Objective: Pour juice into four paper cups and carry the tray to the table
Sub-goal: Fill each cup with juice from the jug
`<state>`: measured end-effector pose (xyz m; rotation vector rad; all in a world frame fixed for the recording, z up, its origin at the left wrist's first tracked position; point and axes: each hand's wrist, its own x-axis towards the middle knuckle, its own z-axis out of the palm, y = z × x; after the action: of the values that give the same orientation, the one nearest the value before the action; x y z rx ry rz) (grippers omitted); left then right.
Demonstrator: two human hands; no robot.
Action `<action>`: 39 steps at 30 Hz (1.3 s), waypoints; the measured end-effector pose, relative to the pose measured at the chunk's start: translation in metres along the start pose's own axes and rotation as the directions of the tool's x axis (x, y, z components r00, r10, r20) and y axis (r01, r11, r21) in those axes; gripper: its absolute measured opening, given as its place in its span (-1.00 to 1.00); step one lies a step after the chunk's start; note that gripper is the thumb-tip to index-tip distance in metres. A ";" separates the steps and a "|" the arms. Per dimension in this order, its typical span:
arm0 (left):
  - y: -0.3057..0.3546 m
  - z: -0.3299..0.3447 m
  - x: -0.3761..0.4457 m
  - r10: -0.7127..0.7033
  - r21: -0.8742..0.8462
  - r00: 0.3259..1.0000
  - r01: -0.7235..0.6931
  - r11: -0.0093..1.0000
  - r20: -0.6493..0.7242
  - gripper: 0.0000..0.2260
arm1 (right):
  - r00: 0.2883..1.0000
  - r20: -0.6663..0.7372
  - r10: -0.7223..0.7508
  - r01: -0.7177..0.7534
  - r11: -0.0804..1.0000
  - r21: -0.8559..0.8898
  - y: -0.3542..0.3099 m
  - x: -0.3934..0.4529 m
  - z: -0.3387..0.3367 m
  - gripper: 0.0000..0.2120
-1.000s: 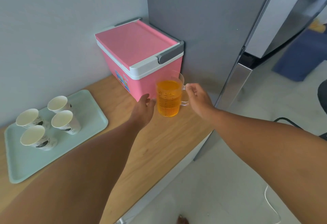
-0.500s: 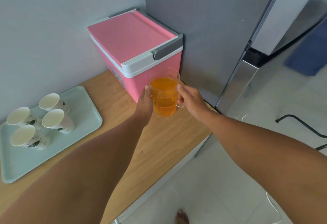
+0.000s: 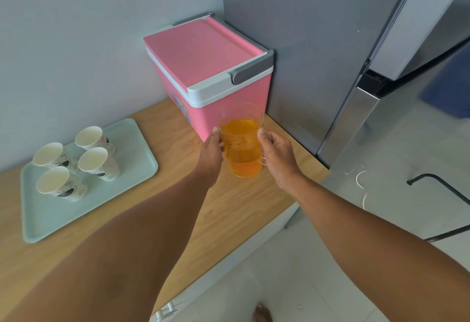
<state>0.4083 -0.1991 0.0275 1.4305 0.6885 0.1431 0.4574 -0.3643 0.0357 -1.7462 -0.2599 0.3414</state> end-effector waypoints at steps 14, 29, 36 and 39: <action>0.005 -0.084 -0.065 0.089 0.026 0.985 -0.086 0.996 -0.150 -0.52 | 0.998 0.062 -0.028 0.021 0.993 0.115 -0.032 -0.060 0.069 -0.53; -0.009 -0.267 -0.141 0.093 0.099 0.995 -0.088 0.991 -0.046 -0.54 | 0.997 0.034 -0.069 0.066 0.995 0.071 -0.070 -0.156 0.212 -0.51; -0.022 -0.334 -0.162 0.115 0.179 0.993 -0.115 0.977 0.010 -0.56 | 0.998 0.047 -0.053 0.048 0.994 0.098 -0.076 -0.188 0.258 -0.40; -0.033 -0.359 -0.161 0.113 0.212 0.991 -0.096 0.973 -0.072 -0.58 | 0.996 0.068 -0.065 0.059 0.994 0.088 -0.080 -0.194 0.268 -0.53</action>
<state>0.0845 0.0246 0.0578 1.6706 0.7128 0.2194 0.1798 -0.1734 0.0825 -1.6398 -0.3458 0.3647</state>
